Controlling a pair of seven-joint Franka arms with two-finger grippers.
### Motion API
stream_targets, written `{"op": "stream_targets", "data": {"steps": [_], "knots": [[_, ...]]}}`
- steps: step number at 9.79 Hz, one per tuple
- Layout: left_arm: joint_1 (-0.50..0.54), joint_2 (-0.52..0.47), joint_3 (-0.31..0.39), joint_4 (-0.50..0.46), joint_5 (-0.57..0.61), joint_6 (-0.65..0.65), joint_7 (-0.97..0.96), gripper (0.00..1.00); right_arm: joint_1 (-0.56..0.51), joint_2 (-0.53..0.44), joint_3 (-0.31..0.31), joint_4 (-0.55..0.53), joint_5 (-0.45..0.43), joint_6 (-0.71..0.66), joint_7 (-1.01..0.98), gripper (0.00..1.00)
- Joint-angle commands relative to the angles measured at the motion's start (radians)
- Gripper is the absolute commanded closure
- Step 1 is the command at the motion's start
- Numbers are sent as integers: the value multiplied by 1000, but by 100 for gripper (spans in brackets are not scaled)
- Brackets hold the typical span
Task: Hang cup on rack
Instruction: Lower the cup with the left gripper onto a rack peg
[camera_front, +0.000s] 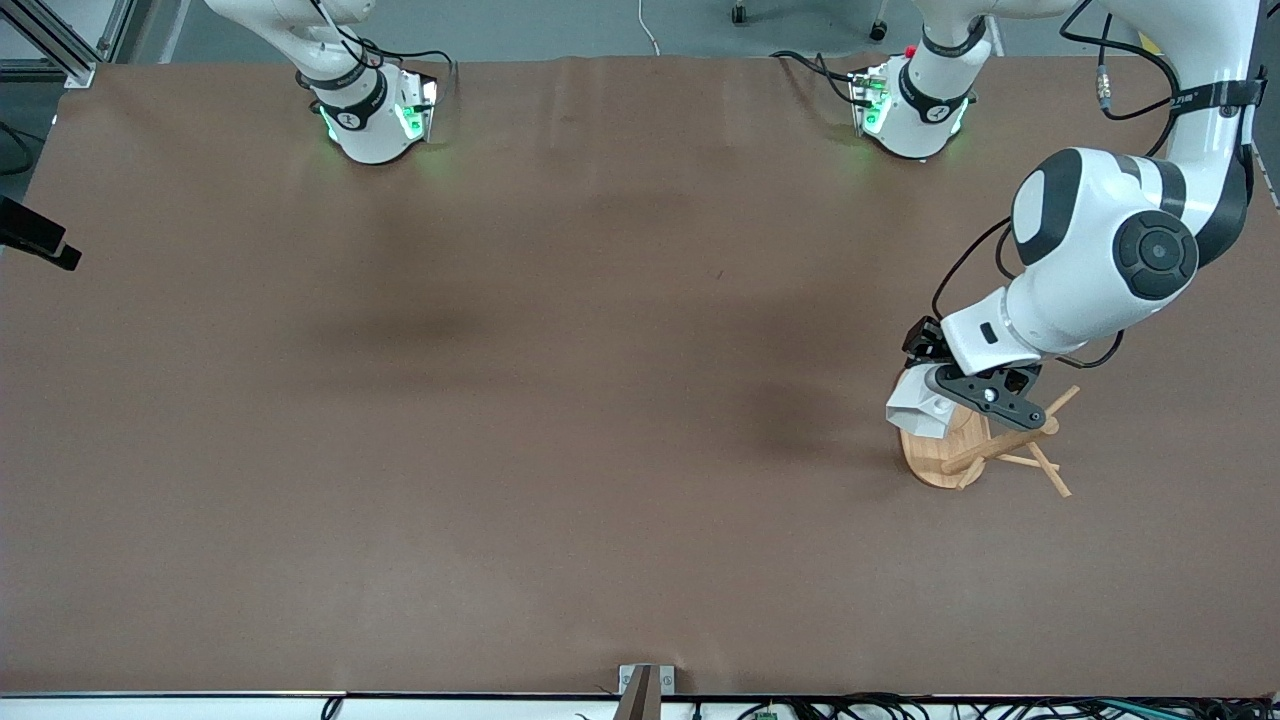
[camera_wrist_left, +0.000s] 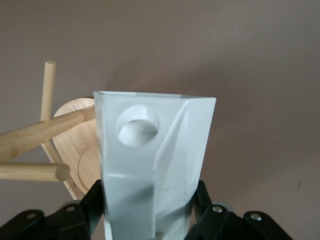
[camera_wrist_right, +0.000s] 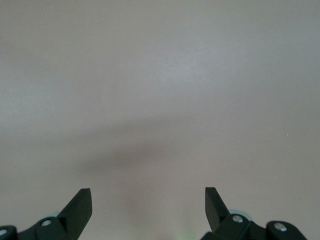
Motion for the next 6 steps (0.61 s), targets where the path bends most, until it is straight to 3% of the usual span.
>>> {"op": "stream_targets", "data": {"steps": [1,6], "knots": [[-4,34,15,4,-14,7,25,87,-9,0,4,12,15,-13,-12,0],[0,42,49,35,-19,7,42,87,-9,0,4,12,15,-12,-15,0]]}}
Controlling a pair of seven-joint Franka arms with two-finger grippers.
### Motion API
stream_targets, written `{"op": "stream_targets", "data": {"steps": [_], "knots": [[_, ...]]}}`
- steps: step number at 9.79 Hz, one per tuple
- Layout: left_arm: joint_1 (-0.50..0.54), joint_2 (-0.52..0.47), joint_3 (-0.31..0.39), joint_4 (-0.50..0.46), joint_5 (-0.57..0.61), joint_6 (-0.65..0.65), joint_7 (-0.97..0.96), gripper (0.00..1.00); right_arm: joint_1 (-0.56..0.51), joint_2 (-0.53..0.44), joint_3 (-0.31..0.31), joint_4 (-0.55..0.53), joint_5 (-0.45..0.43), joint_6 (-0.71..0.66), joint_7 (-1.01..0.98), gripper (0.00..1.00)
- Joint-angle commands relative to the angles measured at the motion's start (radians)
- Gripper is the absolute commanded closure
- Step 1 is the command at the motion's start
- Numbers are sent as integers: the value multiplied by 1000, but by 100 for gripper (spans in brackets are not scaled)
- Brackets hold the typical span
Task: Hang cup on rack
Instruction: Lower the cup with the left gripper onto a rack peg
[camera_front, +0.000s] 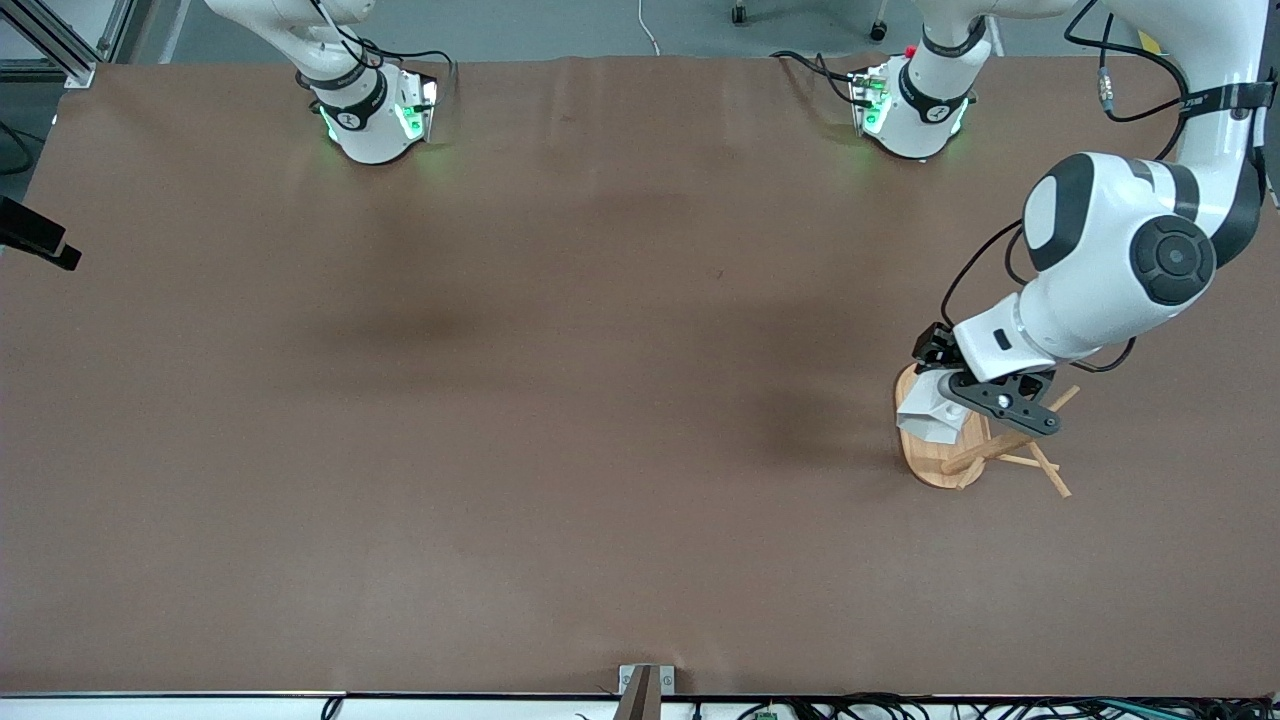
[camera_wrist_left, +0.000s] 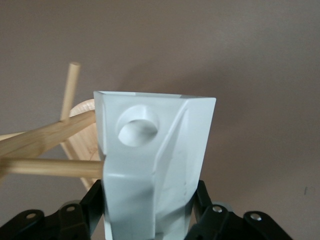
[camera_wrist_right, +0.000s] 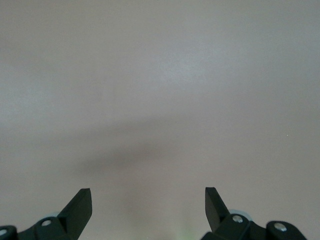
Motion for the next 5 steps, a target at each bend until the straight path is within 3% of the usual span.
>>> {"op": "stream_targets", "data": {"steps": [1,5], "knots": [[-3,40,17,12,-20,7,45,87,-10,0,4,12,15,-12,-15,0],[8,52,23,12,-23,9,45,87,-10,0,4,12,15,-12,-13,0]]}}
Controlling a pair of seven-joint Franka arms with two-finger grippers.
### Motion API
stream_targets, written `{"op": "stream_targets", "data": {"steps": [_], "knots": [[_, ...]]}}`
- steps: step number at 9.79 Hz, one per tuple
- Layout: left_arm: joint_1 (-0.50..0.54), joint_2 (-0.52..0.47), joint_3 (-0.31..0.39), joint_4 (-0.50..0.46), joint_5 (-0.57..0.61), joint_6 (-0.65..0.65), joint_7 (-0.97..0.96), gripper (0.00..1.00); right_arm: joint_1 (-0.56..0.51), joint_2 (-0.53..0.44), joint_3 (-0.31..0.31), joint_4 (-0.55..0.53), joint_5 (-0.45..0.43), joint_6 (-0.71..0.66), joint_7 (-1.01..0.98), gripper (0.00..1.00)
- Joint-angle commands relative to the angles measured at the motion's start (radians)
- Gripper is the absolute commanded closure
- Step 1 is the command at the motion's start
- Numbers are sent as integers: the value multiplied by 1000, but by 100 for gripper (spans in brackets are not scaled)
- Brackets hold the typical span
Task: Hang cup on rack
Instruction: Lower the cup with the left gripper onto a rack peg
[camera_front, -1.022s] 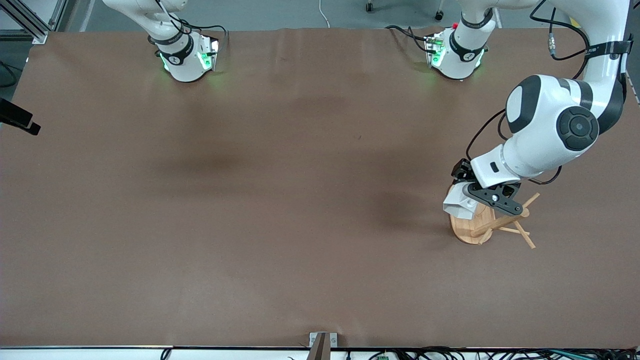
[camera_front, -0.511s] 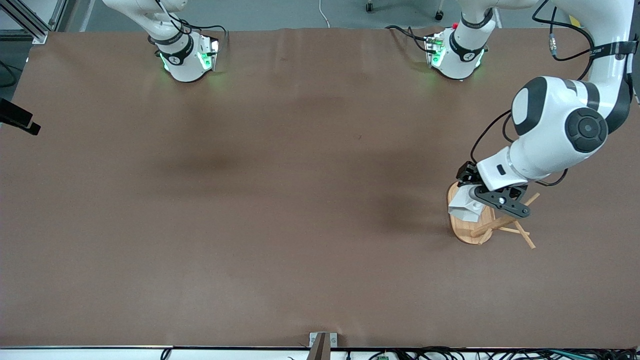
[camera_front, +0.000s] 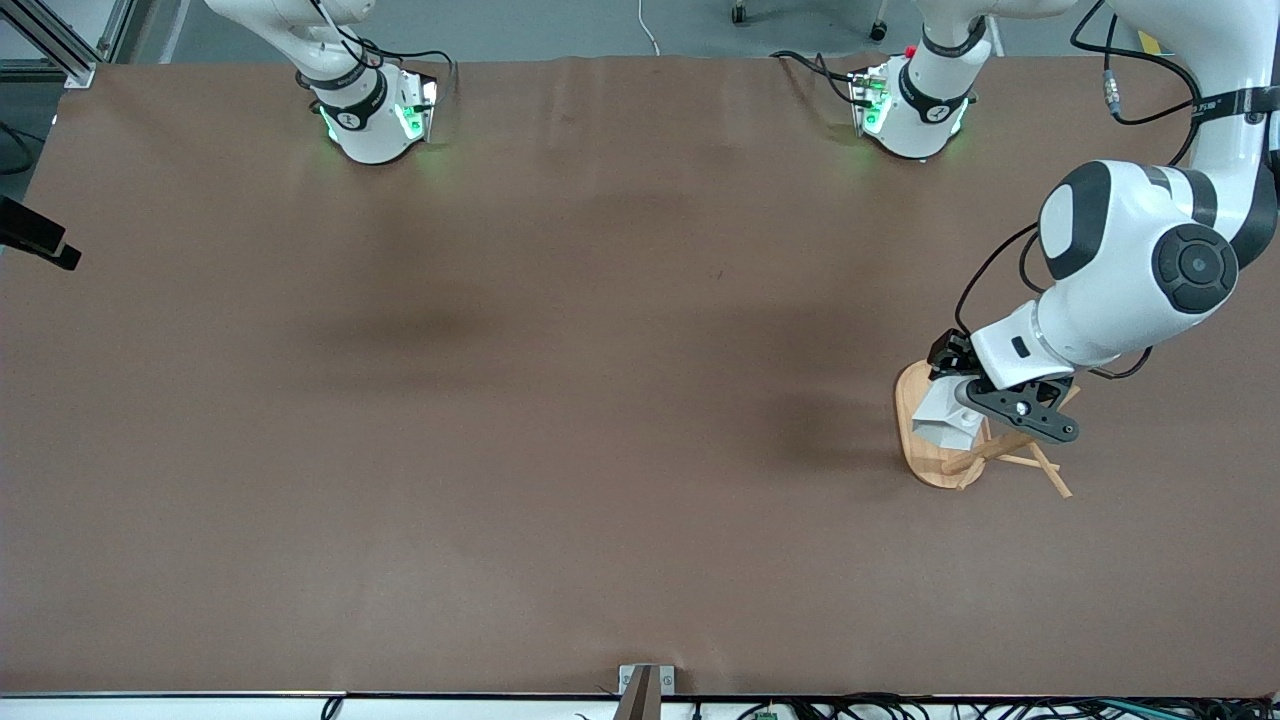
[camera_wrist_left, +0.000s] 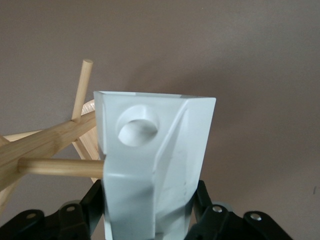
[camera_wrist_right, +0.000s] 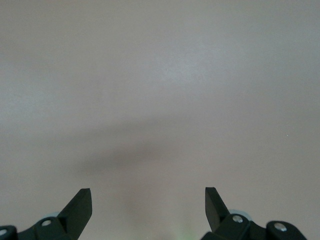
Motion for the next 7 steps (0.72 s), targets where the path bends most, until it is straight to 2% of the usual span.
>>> {"op": "stream_targets", "data": {"steps": [1,3,5,6,7], "knots": [[4,35,10,7,-23,9,25,87,-10,0,4,12,15,-13,-12,0],[15,38,10,7,-44,10,33,86,-7,0,3,11,4,-1,-5,0],[21,50,10,5,-58,13,37,75,-1,0,6,8,-1,-2,42,0],[23,53,10,3,-58,26,37,65,-1,-1,7,7,-1,-4,70,0],[23,55,10,3,-58,26,37,42,-1,-1,9,9,-1,-2,67,0]]}}
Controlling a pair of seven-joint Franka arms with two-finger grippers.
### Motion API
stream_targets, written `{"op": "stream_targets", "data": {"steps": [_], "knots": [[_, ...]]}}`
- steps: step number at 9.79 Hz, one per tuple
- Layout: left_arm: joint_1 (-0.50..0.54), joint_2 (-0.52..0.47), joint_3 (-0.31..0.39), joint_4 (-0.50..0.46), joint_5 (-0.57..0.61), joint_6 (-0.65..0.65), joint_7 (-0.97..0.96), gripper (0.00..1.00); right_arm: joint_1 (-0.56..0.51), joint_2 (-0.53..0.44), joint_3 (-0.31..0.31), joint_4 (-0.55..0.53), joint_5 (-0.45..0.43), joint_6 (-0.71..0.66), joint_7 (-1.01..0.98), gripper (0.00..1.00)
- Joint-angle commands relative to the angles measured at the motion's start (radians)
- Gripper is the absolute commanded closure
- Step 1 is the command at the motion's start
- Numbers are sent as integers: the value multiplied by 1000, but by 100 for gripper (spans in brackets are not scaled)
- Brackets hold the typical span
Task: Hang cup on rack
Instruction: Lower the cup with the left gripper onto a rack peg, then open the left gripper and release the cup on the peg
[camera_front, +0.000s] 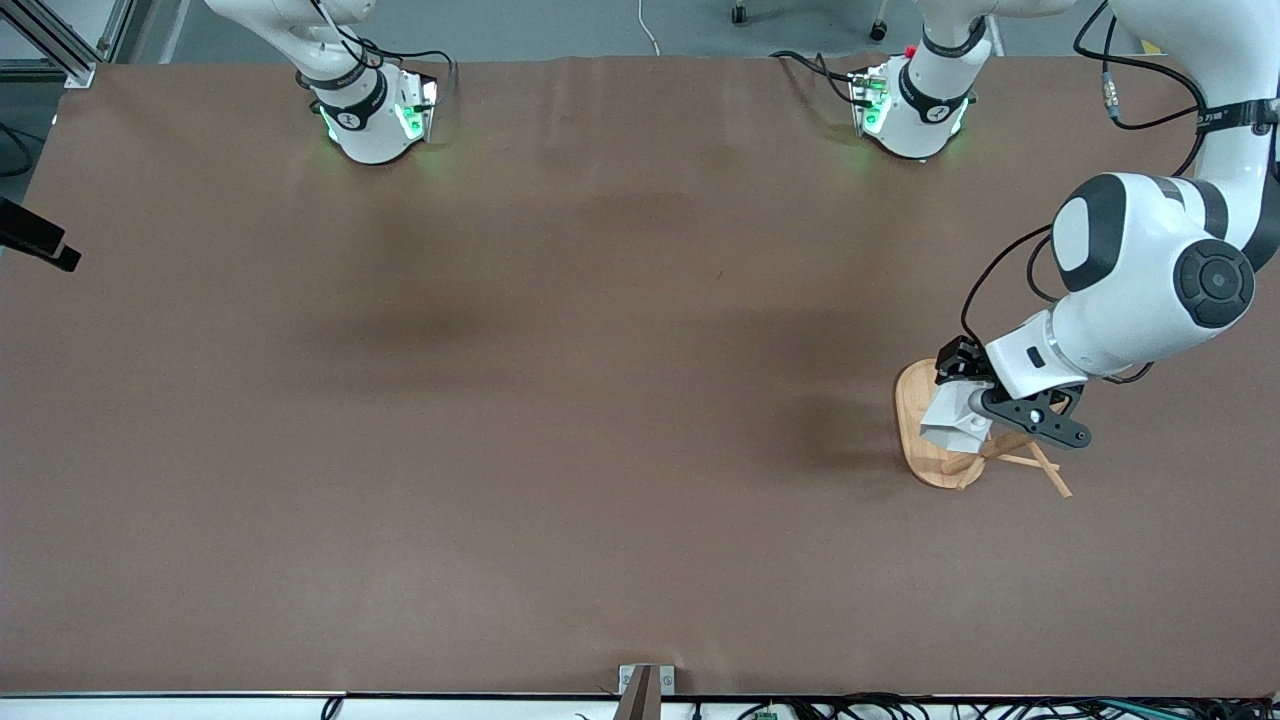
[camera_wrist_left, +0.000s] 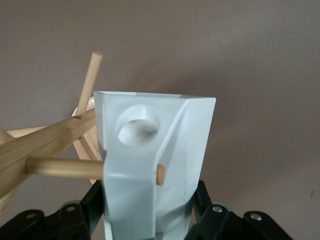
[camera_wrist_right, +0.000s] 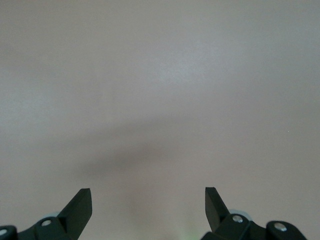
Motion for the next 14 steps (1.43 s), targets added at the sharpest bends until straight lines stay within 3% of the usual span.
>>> {"op": "stream_targets", "data": {"steps": [1,5,7,10,14], "knots": [[7,33,5,5,-21,15,25,0,3,-1,9,9,0,-10,28,0],[12,19,5,6,-21,13,5,0,9,-1,6,10,0,-15,27,0],[10,-42,5,5,-20,-8,-56,0,8,-1,6,11,1,-15,22,0],[2,-186,6,8,-6,-126,-203,0,6,-1,4,11,1,-16,24,0],[13,-281,36,94,66,-318,-248,0,6,-1,4,11,4,-15,22,0]]}}
